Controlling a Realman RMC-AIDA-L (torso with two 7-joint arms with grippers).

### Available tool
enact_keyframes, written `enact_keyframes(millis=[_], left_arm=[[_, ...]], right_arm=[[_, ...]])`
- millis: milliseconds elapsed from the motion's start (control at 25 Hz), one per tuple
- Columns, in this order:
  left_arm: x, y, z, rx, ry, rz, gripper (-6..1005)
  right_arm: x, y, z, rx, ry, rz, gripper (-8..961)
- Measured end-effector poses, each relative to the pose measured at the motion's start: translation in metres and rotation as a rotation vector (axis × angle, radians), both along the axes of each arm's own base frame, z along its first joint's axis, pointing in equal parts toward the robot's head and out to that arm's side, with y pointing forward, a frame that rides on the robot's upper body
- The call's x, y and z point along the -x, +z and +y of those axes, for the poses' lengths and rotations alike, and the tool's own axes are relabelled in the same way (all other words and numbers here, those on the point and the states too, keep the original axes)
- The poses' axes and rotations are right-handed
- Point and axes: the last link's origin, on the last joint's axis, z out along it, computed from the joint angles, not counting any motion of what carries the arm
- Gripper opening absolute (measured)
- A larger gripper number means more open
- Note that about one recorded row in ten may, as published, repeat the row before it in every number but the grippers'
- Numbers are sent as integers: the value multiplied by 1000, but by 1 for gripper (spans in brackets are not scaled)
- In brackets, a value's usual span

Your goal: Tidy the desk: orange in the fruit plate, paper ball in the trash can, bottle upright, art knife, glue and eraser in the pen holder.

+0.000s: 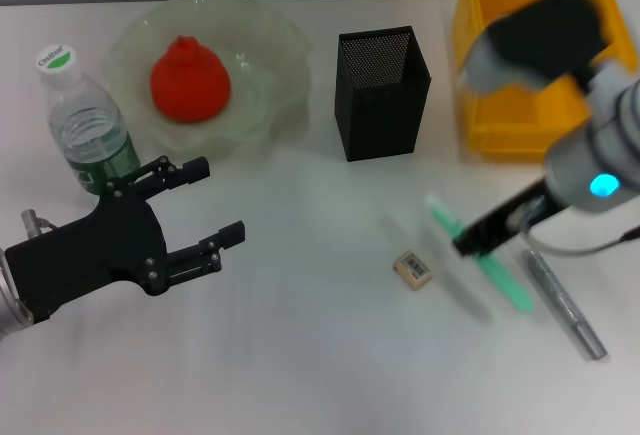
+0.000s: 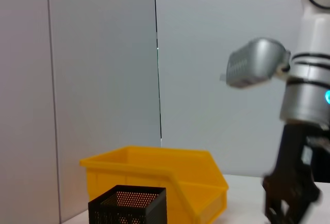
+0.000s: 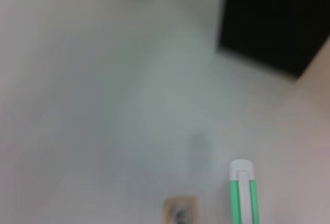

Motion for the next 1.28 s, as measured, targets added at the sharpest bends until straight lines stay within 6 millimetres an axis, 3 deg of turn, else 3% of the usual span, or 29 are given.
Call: enact_keyframes(millis=[120,160,200,240,440,760,960,1280], left_arm=[[0,1,0,0,-4,-2,783],[0,1,0,1,-4,-2,783],[0,1,0,1,-4,-2,783],[0,1,-1,2,-3,-3,783],[0,0,-1,3,-2,-6,783],[0,0,-2,4,1,-7,783],[0,0,-2,4,0,-7,783],[0,0,-2,4,1,-7,783]], right_arm=[[11,30,9,-112,32,63,165],[20,50,16,-202,92,137,165],[20,50,16,-202,92,137,165],[31,63,23,-278,182,240,165],[45,71,39,-429,402,444,164],[21,27,71,-556,590,612,164],[2,-3,85,-573,573,692,164],[-17,-18,82,-581,566,725,193]])
